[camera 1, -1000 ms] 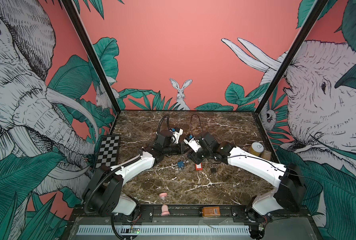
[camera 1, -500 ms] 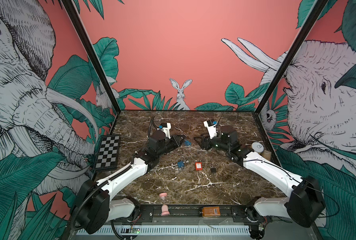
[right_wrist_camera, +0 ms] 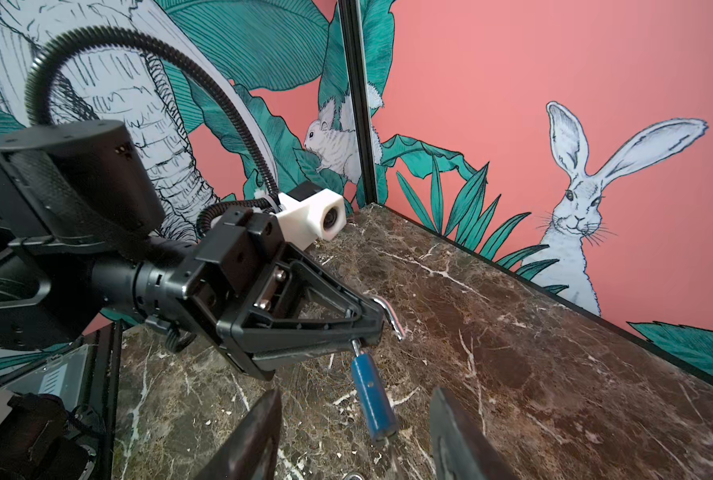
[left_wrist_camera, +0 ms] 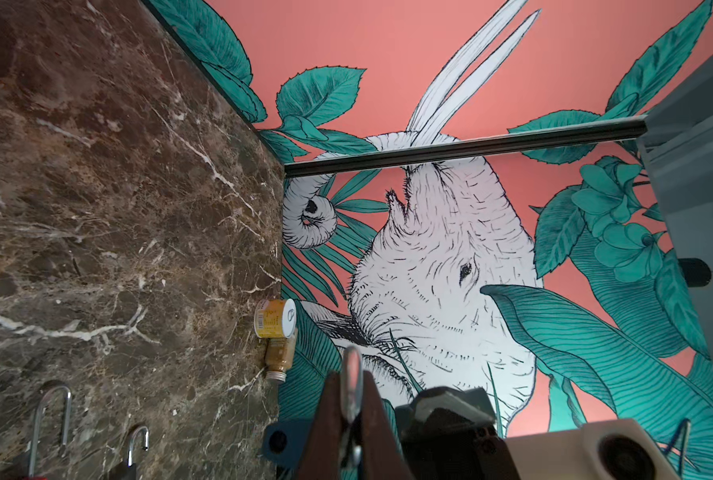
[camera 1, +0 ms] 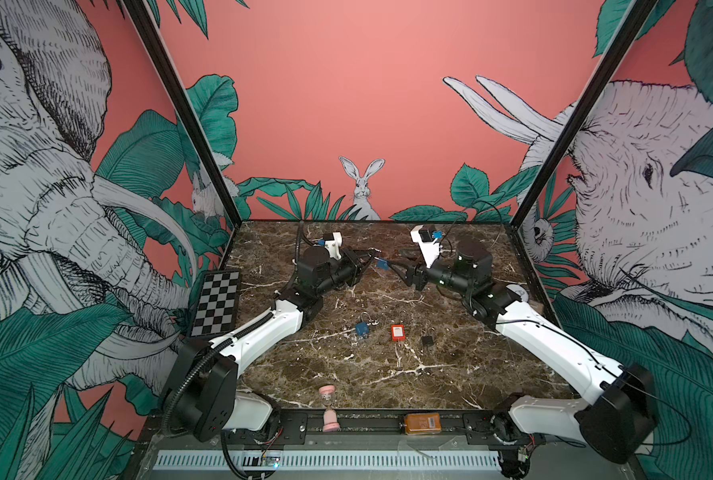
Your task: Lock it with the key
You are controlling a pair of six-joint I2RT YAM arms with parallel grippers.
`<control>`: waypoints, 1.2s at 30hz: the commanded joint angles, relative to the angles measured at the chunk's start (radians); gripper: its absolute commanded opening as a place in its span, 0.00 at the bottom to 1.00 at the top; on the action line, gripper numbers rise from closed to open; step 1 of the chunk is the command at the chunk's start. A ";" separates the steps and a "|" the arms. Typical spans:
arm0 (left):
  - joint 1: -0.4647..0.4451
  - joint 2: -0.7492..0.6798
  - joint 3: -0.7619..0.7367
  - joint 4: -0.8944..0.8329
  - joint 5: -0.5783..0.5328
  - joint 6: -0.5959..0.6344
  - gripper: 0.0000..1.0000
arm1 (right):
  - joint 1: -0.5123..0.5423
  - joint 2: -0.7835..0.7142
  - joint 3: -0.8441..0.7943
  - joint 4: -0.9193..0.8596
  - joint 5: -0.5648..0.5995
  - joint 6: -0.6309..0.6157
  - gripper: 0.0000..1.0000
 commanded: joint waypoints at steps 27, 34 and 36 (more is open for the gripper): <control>0.001 -0.034 0.023 0.172 0.048 -0.068 0.00 | -0.006 0.097 -0.007 0.171 -0.070 0.099 0.37; 0.001 -0.030 0.015 0.172 0.043 -0.069 0.00 | -0.006 0.082 -0.011 0.154 -0.056 0.089 0.27; 0.002 -0.028 0.019 0.172 0.043 -0.069 0.00 | -0.006 0.083 -0.016 0.153 -0.056 0.091 0.25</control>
